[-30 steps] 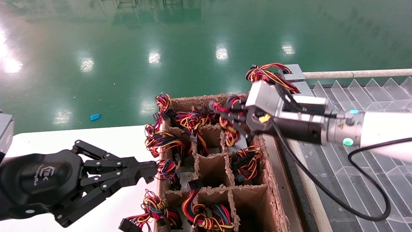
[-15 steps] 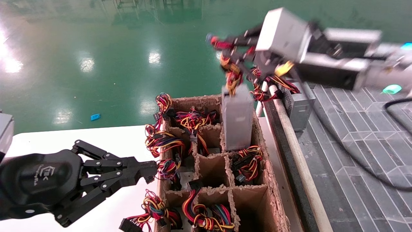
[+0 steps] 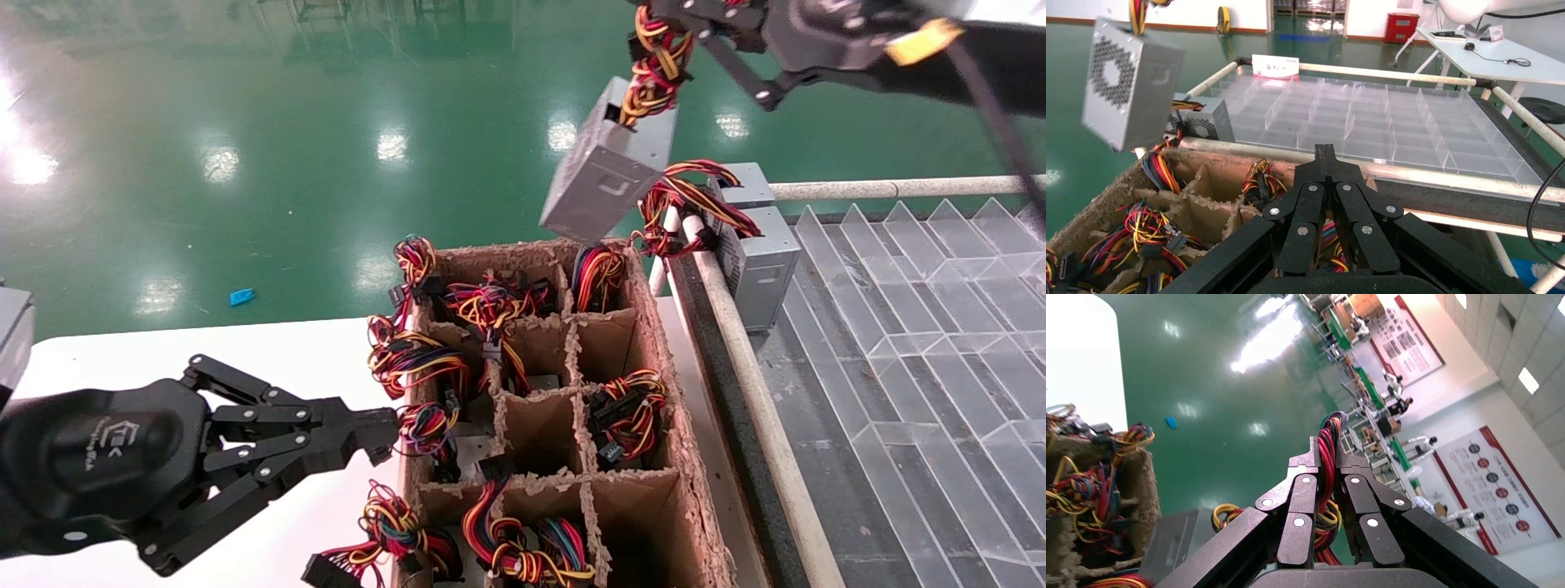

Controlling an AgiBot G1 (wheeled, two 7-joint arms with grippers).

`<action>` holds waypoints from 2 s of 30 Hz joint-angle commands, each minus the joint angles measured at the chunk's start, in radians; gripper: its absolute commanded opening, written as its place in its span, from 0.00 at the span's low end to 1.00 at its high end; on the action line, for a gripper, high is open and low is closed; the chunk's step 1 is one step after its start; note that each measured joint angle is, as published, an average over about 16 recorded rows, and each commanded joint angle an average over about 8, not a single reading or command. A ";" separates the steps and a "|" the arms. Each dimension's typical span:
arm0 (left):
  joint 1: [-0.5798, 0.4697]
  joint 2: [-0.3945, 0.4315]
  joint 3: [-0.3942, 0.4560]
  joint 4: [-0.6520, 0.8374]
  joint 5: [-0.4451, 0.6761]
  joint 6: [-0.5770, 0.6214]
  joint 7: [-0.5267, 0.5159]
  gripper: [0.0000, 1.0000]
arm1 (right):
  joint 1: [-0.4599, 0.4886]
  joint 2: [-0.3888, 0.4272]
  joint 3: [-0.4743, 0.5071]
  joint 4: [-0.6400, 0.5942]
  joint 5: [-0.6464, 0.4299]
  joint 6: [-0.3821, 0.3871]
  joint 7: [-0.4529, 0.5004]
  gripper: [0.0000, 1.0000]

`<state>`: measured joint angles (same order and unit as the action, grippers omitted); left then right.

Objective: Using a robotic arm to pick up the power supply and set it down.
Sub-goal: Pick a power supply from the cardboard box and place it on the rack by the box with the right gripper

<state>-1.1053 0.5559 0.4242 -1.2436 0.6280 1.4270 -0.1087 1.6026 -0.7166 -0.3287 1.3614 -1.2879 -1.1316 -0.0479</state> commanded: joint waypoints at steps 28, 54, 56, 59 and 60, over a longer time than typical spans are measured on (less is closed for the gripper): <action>0.000 0.000 0.000 0.000 0.000 0.000 0.000 0.00 | -0.143 0.363 0.117 -0.006 0.134 -0.145 0.023 0.00; 0.000 0.000 0.000 0.000 0.000 0.000 0.000 0.00 | -0.295 0.324 0.074 -0.007 -0.081 0.106 0.002 0.00; 0.000 0.000 0.000 0.000 0.000 0.000 0.000 0.00 | -0.301 0.322 0.074 -0.006 -0.097 0.130 0.009 0.00; 0.000 0.000 0.000 0.000 0.000 0.000 0.000 0.00 | -0.312 0.316 0.069 -0.004 -0.124 0.162 0.020 0.00; 0.000 0.000 0.000 0.000 0.000 0.000 0.000 0.00 | -0.316 0.312 0.066 -0.004 -0.133 0.171 0.023 0.00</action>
<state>-1.1053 0.5559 0.4243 -1.2436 0.6280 1.4270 -0.1087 1.2880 -0.4134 -0.2669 1.3574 -1.4206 -0.9642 -0.0222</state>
